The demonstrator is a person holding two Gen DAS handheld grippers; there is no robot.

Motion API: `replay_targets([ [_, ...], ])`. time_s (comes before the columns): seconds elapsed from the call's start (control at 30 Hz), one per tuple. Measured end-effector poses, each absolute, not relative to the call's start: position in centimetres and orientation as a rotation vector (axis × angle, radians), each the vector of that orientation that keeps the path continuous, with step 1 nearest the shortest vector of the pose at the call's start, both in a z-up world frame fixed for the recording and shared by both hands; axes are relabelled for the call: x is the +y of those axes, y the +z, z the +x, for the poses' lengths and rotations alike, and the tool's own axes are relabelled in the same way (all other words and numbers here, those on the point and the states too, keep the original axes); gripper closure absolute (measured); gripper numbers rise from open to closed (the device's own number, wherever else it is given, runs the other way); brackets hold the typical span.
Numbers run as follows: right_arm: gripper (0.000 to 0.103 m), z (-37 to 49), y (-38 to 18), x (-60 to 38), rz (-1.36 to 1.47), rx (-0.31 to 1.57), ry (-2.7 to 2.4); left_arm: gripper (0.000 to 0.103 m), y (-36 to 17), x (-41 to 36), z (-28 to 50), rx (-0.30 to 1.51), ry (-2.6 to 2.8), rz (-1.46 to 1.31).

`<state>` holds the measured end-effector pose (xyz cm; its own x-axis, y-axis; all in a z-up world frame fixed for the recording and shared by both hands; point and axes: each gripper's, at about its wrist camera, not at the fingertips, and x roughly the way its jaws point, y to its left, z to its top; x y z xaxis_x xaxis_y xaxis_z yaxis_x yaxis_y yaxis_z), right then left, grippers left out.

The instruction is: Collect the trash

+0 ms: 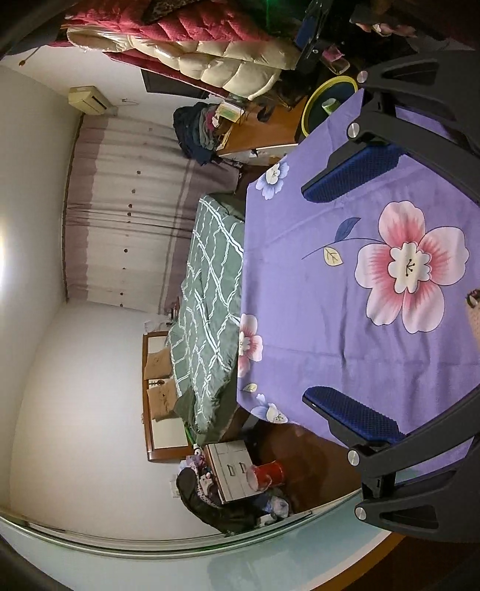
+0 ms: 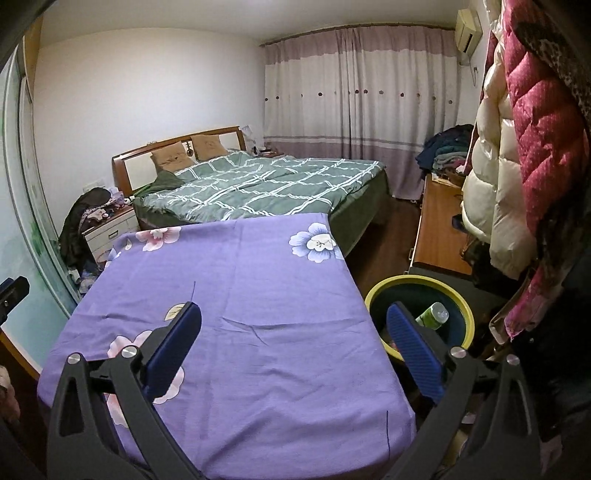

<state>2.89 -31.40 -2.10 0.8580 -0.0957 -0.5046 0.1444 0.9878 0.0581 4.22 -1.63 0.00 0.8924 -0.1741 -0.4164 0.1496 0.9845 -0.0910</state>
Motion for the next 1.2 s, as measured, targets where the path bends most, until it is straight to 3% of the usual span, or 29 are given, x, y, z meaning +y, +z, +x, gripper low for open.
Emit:
replay_targets([
  [1.2, 0.007, 3.39, -2.61, -31.7, 0.114, 0.535, -0.126, 0.005, 0.18, -1.8, 4.53, 0.471, -0.156, -0.066],
])
